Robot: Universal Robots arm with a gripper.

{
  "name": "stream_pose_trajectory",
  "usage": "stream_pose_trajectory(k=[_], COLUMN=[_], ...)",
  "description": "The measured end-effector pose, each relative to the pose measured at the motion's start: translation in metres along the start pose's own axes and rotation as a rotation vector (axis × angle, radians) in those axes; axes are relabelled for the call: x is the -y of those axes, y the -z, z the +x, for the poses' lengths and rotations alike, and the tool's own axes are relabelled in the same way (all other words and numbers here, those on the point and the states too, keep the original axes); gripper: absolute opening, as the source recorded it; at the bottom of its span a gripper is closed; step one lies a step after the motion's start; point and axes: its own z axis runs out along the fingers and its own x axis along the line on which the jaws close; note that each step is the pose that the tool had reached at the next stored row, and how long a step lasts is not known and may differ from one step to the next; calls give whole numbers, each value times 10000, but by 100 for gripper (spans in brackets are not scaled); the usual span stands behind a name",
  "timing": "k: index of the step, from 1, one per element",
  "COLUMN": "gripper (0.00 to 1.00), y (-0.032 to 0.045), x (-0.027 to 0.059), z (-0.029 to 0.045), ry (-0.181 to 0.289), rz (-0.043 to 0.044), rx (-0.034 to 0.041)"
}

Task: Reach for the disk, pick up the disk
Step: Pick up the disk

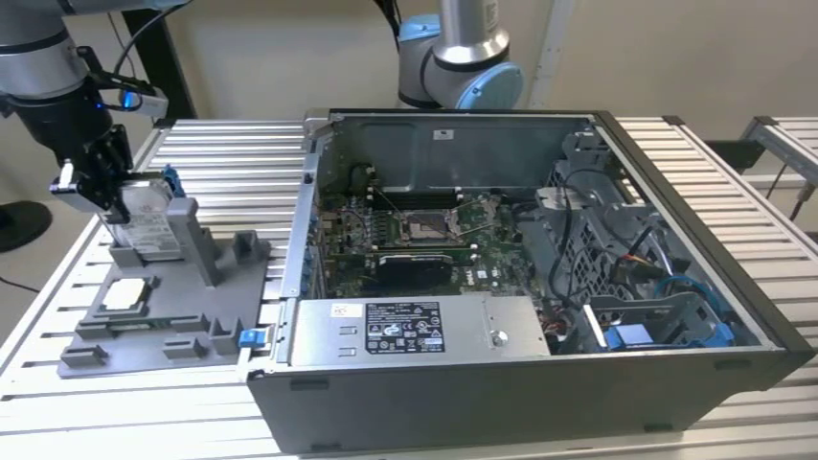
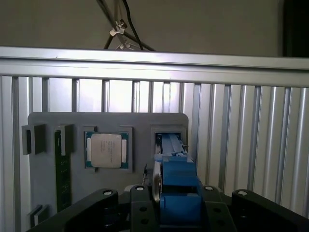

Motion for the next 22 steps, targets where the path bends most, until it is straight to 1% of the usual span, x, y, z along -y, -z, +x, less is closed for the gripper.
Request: stream_pose_trajectory(k=[3, 15, 22], gripper=[0, 0, 0], y=[20, 200, 266], x=[0, -1, -1], z=[-1, -3, -3], ry=[-1, 0, 0], rz=[-1, -2, -1], rx=[0, -1, -1])
